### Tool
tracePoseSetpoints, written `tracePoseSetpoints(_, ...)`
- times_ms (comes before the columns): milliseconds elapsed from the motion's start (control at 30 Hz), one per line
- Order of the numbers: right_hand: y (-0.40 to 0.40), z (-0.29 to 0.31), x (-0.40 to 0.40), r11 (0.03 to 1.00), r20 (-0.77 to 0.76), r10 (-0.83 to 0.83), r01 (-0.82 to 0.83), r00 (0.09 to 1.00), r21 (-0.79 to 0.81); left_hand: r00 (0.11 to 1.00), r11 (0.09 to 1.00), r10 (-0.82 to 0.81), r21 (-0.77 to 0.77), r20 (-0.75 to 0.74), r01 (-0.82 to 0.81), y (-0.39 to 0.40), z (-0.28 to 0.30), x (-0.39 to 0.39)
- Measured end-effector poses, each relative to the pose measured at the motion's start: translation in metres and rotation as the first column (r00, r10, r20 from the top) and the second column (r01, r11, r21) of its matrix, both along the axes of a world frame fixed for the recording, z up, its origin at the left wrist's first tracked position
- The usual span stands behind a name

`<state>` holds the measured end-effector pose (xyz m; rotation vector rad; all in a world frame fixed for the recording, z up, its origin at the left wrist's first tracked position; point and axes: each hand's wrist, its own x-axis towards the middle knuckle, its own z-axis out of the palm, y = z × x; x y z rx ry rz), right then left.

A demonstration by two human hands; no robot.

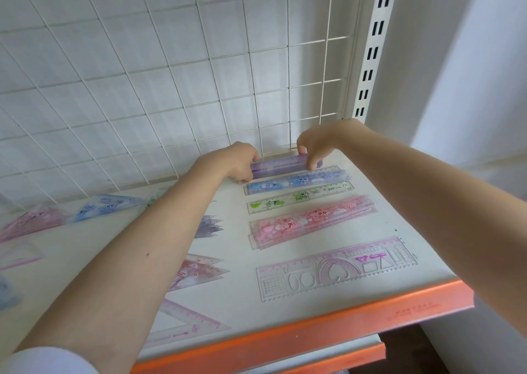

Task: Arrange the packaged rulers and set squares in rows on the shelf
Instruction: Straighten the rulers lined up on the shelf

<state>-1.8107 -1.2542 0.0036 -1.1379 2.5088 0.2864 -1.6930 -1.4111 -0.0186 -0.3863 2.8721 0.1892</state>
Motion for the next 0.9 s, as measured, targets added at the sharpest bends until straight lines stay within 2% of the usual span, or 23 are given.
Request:
tracePoseSetpoints(133,0.007,0.000,-0.001,1.000,-0.016,-0.017,0.017,1.000,-0.021,0.999,0.999,0.032,-0.015,-0.010,-0.032,-0.001,0.002,0.004)
tracePoseSetpoints(300,0.024,0.003,-0.010,0.997,-0.115,-0.074,0.074,0.991,-0.001,0.991,0.985,0.129,-0.114,-0.017,-0.131,-0.010,0.010,0.016)
tracePoseSetpoints(467,0.026,-0.002,-0.010,0.997,-0.127,-0.077,0.075,0.989,-0.017,0.993,0.979,0.114,-0.164,-0.041,-0.119,-0.008,0.003,0.019)
tracePoseSetpoints(667,0.018,-0.011,-0.014,0.995,-0.095,-0.087,0.082,0.992,-0.057,0.988,0.989,0.114,-0.083,-0.108,-0.123,-0.002,-0.003,0.014)
tracePoseSetpoints(900,0.020,-0.014,-0.019,0.995,-0.089,-0.086,0.081,0.992,-0.054,0.980,0.985,0.143,-0.080,-0.142,-0.155,-0.002,-0.002,0.016)
